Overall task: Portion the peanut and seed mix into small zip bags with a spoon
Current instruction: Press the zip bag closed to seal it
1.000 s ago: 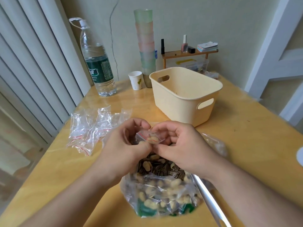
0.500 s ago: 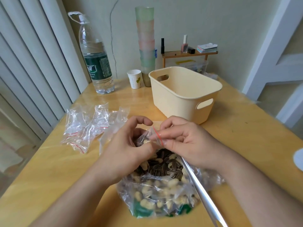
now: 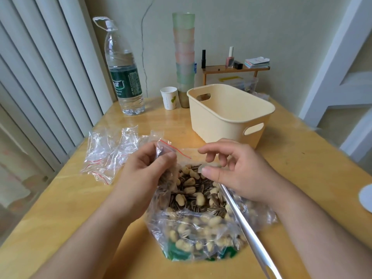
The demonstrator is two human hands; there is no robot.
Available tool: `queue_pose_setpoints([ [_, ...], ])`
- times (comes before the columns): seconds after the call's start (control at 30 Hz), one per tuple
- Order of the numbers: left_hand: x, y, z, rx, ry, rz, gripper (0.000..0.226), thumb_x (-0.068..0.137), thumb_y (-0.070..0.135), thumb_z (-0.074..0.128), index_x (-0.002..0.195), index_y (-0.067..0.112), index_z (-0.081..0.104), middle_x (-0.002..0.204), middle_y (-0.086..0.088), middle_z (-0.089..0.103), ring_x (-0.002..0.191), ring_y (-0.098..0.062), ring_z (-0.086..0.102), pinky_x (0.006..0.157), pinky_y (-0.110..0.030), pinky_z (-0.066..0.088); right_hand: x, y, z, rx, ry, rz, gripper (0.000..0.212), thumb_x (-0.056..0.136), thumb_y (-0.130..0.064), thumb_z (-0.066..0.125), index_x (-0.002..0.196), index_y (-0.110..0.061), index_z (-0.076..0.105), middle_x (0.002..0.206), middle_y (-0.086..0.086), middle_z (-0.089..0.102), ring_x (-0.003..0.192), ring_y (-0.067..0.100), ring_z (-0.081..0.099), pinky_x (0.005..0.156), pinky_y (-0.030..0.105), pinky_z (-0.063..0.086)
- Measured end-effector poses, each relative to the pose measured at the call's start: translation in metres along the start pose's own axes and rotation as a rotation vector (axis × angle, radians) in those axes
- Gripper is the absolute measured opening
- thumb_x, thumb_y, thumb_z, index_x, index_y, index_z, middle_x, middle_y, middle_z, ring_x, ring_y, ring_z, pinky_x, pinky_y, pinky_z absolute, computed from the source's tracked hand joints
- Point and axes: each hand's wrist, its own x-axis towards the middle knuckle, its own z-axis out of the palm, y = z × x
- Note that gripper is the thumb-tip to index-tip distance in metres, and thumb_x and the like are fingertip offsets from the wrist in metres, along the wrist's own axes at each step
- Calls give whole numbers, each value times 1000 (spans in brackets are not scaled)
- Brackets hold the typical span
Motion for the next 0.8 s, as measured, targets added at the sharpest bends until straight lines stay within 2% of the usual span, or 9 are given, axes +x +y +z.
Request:
queue_pose_setpoints([
  [0.13, -6, 0, 19, -75, -49, 97, 12, 94, 17, 72, 102, 9, 67, 100, -19, 74, 86, -26, 71, 73, -33, 59, 3, -3, 17, 192, 75, 43, 38, 77, -52, 80, 110, -33, 77, 96, -6, 74, 76, 18, 57, 71, 25, 48],
  [0.2, -7, -3, 22, -82, -51, 100, 19, 95, 19, 70, 106, 5, 63, 95, -23, 72, 73, -23, 70, 60, -23, 56, 4, -7, 23, 309, 103, 46, 20, 85, -39, 83, 102, -29, 80, 92, 1, 77, 81, 23, 66, 78, 35, 56],
  [0.27, -7, -7, 22, -12, -48, 113, 30, 93, 32, 78, 111, 12, 64, 91, -36, 64, 70, -41, 64, 61, -44, 59, 6, -10, 25, 471, 141, 58, 4, 90, -21, 80, 88, -24, 80, 79, -1, 75, 74, 10, 64, 71, 25, 53],
  [0.33, -7, -9, 21, 118, -66, 130, 36, 88, 46, 79, 114, 22, 68, 91, -38, 61, 78, -56, 57, 71, -67, 57, 6, -10, 25, 511, 178, 84, 11, 91, -14, 77, 82, -20, 77, 74, -7, 72, 69, 3, 60, 67, 17, 48],
  [0.43, -5, -12, 15, 428, -10, 205, 29, 88, 49, 72, 111, 31, 67, 65, -3, 60, 60, -18, 54, 59, -34, 50, 5, -9, 27, 443, 220, 93, 13, 92, -10, 77, 82, -19, 75, 75, -7, 72, 71, 5, 61, 70, 20, 49],
  [0.47, -6, -13, 14, 477, -5, 222, 26, 90, 47, 72, 111, 32, 66, 62, 5, 59, 58, -14, 55, 57, -30, 48, 5, -8, 28, 426, 229, 99, 13, 92, -11, 77, 82, -19, 75, 75, -7, 72, 72, 5, 62, 71, 22, 49],
  [0.57, -10, -8, 19, 252, -65, 133, 19, 102, 35, 66, 114, 22, 60, 84, -11, 77, 66, -33, 72, 60, -41, 61, 6, -12, 30, 462, 243, 119, 10, 92, -13, 77, 84, -19, 75, 74, -6, 71, 70, 6, 61, 69, 24, 50],
  [0.67, -11, -6, 22, 188, -19, 135, 14, 105, 24, 54, 108, 11, 56, 86, -3, 79, 58, -16, 59, 53, -24, 47, 6, -13, 28, 534, 219, 118, 9, 92, -9, 75, 89, -17, 75, 74, -6, 72, 68, 5, 62, 64, 21, 51],
  [0.8, -8, -8, 21, 134, 36, 151, 16, 102, 29, 59, 103, 13, 62, 83, -20, 72, 69, -22, 60, 63, -37, 48, 4, -12, 28, 513, 192, 139, 10, 91, -7, 75, 94, -17, 75, 74, -8, 72, 68, 5, 61, 64, 21, 52],
])
